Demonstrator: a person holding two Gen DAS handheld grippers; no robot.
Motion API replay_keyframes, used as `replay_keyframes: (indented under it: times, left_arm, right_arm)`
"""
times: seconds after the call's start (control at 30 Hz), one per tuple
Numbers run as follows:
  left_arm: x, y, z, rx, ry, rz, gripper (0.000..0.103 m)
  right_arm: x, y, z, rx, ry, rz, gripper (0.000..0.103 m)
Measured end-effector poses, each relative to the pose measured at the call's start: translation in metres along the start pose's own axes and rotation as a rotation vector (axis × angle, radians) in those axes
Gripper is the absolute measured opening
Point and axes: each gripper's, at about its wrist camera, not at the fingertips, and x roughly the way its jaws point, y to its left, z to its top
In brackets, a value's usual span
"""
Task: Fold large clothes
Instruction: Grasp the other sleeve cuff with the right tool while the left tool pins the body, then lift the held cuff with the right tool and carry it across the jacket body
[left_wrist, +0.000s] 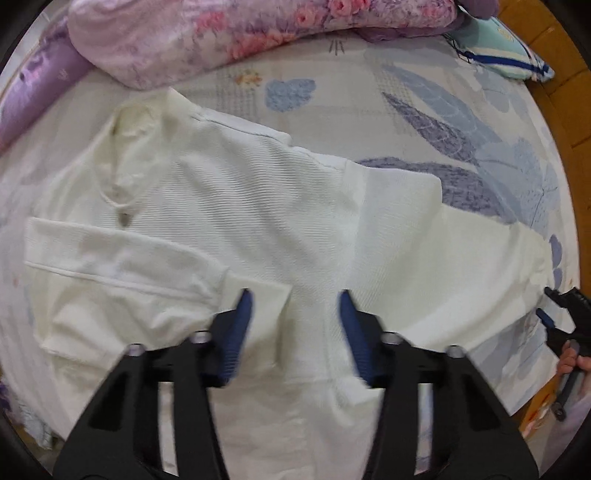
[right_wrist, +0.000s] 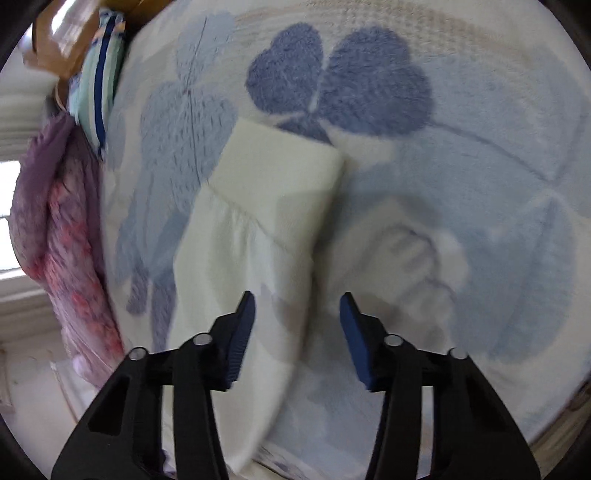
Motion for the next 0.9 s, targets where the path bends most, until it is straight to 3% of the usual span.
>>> replay_keyframes:
  times: [0.03, 0.13, 0.23, 0.37, 0.47, 0.7, 0.9]
  left_arm:
    - [0.007, -0.001, 0.002, -0.003, 0.001, -0.020, 0.030]
    - [0.018, -0.006, 0.007, 0.008, -0.025, -0.045, 0.024]
    - [0.034, -0.013, 0.008, 0.036, -0.035, -0.069, 0.010]
    - [0.088, -0.015, -0.001, 0.033, 0.093, -0.034, 0.004]
    - [0.094, -0.014, -0.006, 0.016, 0.067, -0.037, 0.004]
    - [0.097, -0.022, -0.007, 0.051, 0.067, -0.004, 0.004]
    - [0.100, -0.028, -0.005, 0.034, 0.061, -0.014, 0.004]
  right_arm:
    - [0.004, 0.000, 0.005, 0.011, -0.004, 0.023, 0.035]
    - [0.018, -0.010, 0.018, 0.152, -0.006, 0.143, 0.033]
    - [0.026, -0.016, 0.022, 0.191, 0.001, 0.149, 0.027]
    - [0.006, 0.003, 0.015, 0.033, -0.036, 0.072, 0.015]
    - [-0.021, 0.026, 0.003, -0.066, -0.089, 0.070, 0.013]
    - [-0.107, 0.093, -0.033, -0.185, -0.212, 0.254, 0.013]
    - [-0.165, 0.182, -0.094, -0.391, -0.258, 0.379, 0.013]
